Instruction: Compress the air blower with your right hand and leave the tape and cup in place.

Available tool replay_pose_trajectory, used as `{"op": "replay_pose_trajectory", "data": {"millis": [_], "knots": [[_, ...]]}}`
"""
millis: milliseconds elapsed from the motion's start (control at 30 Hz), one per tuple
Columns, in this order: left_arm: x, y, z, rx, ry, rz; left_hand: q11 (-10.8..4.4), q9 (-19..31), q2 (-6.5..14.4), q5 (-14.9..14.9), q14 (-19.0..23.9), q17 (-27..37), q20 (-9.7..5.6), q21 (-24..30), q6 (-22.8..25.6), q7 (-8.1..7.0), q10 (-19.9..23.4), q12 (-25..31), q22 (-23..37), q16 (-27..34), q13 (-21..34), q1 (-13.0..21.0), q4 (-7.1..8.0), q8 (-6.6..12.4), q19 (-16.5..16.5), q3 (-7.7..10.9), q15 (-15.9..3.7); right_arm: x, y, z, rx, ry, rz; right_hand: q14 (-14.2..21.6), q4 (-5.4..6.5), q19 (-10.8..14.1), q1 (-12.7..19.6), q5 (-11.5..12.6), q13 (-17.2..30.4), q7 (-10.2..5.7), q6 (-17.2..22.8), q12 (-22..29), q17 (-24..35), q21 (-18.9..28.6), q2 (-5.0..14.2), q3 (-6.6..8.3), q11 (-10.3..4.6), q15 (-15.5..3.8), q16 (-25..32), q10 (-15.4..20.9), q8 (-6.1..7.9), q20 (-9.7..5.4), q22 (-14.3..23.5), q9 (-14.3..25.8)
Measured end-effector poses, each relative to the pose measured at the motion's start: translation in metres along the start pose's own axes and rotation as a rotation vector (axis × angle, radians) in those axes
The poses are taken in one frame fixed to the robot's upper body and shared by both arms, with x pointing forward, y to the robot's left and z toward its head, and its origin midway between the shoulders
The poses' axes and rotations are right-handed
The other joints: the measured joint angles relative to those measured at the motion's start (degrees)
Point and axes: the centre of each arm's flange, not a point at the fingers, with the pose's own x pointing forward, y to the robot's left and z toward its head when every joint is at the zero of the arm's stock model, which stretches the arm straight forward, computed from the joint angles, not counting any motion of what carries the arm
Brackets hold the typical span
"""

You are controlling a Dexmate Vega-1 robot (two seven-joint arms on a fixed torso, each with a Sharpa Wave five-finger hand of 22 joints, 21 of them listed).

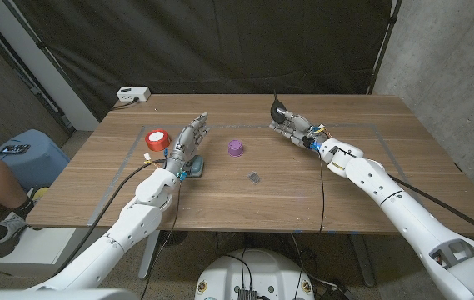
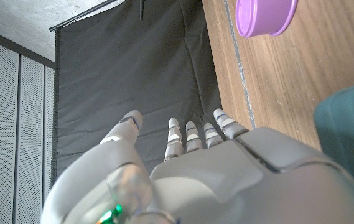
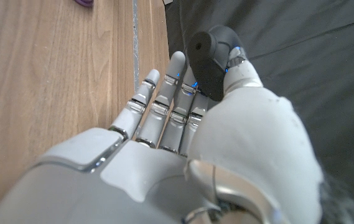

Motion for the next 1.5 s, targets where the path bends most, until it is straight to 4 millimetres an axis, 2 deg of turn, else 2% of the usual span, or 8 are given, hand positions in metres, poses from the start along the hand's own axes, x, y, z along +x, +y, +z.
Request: {"op": "replay_pose_trajectory", "data": {"millis": [167, 733, 867, 1500], "knots": [[-0.001, 0.0007, -0.0003, -0.002, 0.0, 0.002, 0.0, 0.0, 0.08, 0.0, 0.0, 0.0, 0.0, 0.0, 0.0, 0.0, 0.0, 0.0, 0.0, 0.0, 0.0, 0.08, 0.0, 0.0, 0.0, 0.0, 0.0, 0.0008, 0.0005, 0.0002, 0.008, -0.001, 0.008, -0.28, 0.17, 0.0, -0.31, 0.0, -0.48, 0.6, -0.64, -0.87, 0.0, 0.0, -0.2, -0.17, 0.39, 0.15, -0.63, -0.42, -0.35, 0.0, 0.0, -0.17], [-0.0004, 0.0063, -0.0021, -0.006, 0.003, 0.001, 0.0, 0.0, 0.26, 0.0, 0.0, 0.0, 0.12, 0.0, 0.0, 0.0, 0.0, 0.0, 0.0, 0.0, -0.01, 0.26, 0.0, 0.0, -0.12, 0.0, 0.0, 0.0052, -0.0002, -0.0009, 0.032, 0.001, 0.031, -1.25, 0.72, -0.52, -1.78, -0.44, -1.92, 1.11, -2.35, -2.48, -0.27, -0.51, -0.46, -0.73, 1.52, 0.34, -1.52, -1.55, -1.22, 0.52, 0.07, -0.5], [0.001, 0.0068, -0.0017, -0.006, 0.002, -0.002, 0.0, 0.0, 0.26, 0.0, 0.0, 0.0, 0.12, 0.0, 0.0, 0.0, 0.0, 0.0, 0.0, 0.0, -0.01, 0.26, 0.0, 0.0, -0.12, 0.0, 0.0, 0.0055, -0.0002, -0.0012, 0.036, 0.002, 0.036, -1.44, 0.88, -0.52, -2.13, -0.44, -2.23, 1.53, -2.78, -2.74, -0.1, -0.51, -0.11, -0.89, 1.37, 0.41, -1.54, -2.0, -1.57, 0.52, 0.3, -0.54], [0.0021, 0.0043, -0.0026, -0.009, 0.004, -0.009, 0.0, 0.0, 0.26, 0.0, 0.0, 0.0, 0.11, 0.0, 0.0, 0.0, 0.0, 0.0, 0.0, 0.0, -0.02, 0.25, 0.0, 0.0, -0.11, 0.0, 0.0, 0.0046, -0.004, -0.0033, 0.059, 0.008, 0.065, -3.13, 1.34, -1.54, -3.78, -0.44, -3.44, 1.84, -4.51, -4.46, -0.74, -0.85, -0.57, -1.36, 2.54, 0.77, -3.16, -3.79, -2.5, 1.54, 0.3, -0.75]]}}
